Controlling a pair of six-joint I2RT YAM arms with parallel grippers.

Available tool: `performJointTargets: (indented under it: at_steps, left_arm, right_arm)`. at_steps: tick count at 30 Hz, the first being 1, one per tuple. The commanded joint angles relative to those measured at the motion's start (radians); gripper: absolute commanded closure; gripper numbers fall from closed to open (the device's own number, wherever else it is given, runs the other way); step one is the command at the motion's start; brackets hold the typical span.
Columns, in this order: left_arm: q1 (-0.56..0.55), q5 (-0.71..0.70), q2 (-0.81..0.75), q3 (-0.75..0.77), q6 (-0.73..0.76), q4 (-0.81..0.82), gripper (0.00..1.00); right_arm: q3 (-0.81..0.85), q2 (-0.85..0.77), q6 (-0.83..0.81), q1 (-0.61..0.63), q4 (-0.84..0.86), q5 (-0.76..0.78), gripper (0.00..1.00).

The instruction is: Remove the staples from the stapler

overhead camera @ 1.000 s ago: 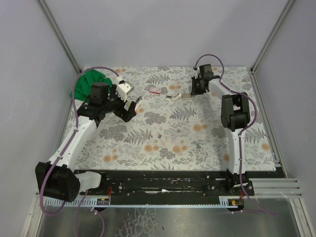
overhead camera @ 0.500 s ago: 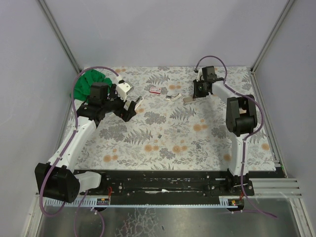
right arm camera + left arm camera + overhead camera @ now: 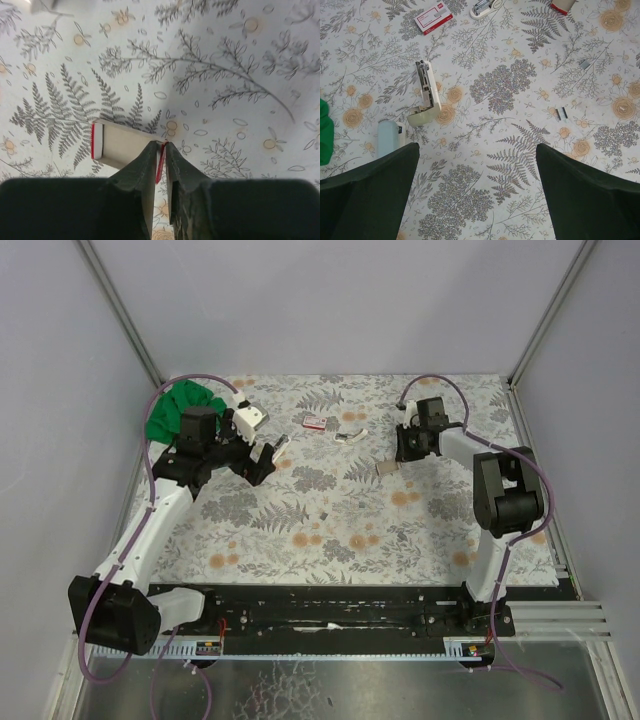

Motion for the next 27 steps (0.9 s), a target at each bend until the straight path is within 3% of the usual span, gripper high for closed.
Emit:
performJointTargets:
  at_steps: [1, 8, 18, 27]
  left_arm:
    - [-0.005, 0.006, -0.025, -0.013, -0.006, 0.07, 0.0]
    - [-0.004, 0.004, -0.036, -0.015, -0.008, 0.074, 0.0]
    - [-0.002, 0.009, -0.039, -0.015, -0.008, 0.076, 0.0]
    - [-0.003, 0.012, -0.045, -0.017, -0.014, 0.075, 0.0]
  right_arm:
    - [-0.023, -0.059, -0.022, 0.0, 0.034, -0.023, 0.77]
    - [-0.045, -0.141, -0.076, 0.0, -0.031, -0.008, 0.59]
    - [-0.245, -0.416, -0.371, 0.001, -0.239, -0.156, 0.56]
    - [-0.397, -0.523, -0.573, 0.028, -0.394, -0.235, 0.57]
